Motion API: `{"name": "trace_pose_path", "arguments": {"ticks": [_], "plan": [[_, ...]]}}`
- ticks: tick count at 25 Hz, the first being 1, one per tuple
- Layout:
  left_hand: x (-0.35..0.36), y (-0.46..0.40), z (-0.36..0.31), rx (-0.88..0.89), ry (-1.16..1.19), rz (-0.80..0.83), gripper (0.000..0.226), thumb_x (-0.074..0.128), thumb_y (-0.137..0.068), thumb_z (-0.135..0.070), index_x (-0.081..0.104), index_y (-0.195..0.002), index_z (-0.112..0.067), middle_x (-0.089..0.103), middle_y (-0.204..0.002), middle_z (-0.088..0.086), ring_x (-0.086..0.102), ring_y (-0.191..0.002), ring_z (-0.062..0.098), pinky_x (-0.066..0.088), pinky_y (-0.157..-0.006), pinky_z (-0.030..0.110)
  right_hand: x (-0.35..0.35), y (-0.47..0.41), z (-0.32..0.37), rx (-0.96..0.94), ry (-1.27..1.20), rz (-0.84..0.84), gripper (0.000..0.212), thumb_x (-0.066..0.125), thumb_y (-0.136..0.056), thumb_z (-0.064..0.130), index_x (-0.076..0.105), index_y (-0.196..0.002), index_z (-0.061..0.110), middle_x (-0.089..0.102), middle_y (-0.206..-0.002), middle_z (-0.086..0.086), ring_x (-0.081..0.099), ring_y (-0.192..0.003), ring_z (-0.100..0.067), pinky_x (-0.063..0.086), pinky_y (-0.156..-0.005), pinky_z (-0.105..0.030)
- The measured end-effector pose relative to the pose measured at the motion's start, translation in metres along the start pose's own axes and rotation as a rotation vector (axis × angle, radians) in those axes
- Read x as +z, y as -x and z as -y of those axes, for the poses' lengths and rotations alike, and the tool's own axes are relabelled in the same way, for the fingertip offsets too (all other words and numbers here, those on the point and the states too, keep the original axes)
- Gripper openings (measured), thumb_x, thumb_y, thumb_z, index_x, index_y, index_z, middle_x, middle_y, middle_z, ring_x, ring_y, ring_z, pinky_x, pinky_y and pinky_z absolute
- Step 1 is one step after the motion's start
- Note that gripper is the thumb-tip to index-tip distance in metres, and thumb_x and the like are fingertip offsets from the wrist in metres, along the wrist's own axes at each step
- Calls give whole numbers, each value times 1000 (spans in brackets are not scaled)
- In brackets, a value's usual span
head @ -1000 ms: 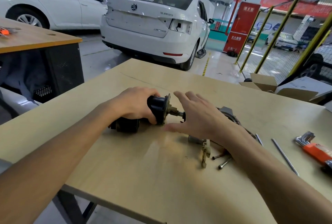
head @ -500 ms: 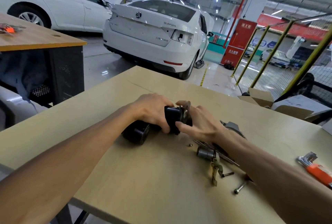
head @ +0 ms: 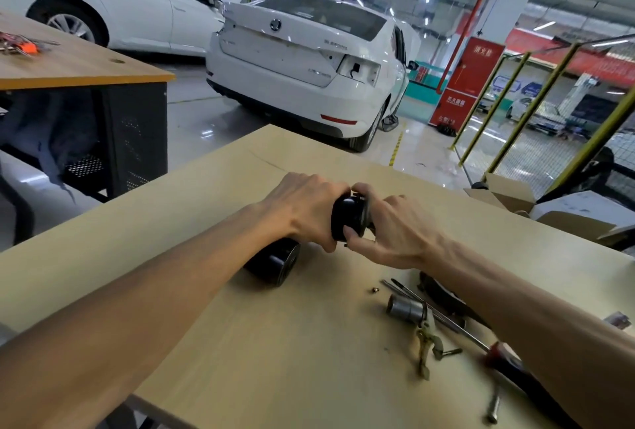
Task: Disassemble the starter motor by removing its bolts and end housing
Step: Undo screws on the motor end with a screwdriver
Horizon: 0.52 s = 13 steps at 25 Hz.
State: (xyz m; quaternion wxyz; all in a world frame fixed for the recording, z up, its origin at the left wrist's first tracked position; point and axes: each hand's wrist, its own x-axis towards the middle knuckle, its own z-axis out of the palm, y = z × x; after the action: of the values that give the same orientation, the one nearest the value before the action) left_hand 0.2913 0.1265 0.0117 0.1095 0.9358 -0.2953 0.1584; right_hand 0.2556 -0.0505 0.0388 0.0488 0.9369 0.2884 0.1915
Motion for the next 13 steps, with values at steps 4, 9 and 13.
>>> {"name": "trace_pose_path", "arguments": {"ticks": [4,9,13], "plan": [[0,-2,2,11,16,-4,59,80,-61,-48,54,-111,-29,61,-91,-9,53,-75,15,40,-65,28,-6,-7,-6,-69,0,64,79,31,-72,61,43,-129,8,49,-51,3,45,-44,-17,33,-46,-26],[-2,-1,0,31,107,-123,60,79,-59,-47,58,-112,-30,60,-85,-12,50,-69,12,30,-56,19,-25,-6,-15,-165,-3,11,78,32,-72,58,44,-128,5,50,-52,2,42,-44,-20,26,-47,-11],[-1,1,2,43,65,-131,57,79,-54,-49,56,-104,-34,48,-71,-17,46,-63,12,25,-53,17,-18,-5,-4,-96,243,45,77,20,-73,63,43,-121,7,34,-49,7,38,-42,-19,30,-47,-30]]}}
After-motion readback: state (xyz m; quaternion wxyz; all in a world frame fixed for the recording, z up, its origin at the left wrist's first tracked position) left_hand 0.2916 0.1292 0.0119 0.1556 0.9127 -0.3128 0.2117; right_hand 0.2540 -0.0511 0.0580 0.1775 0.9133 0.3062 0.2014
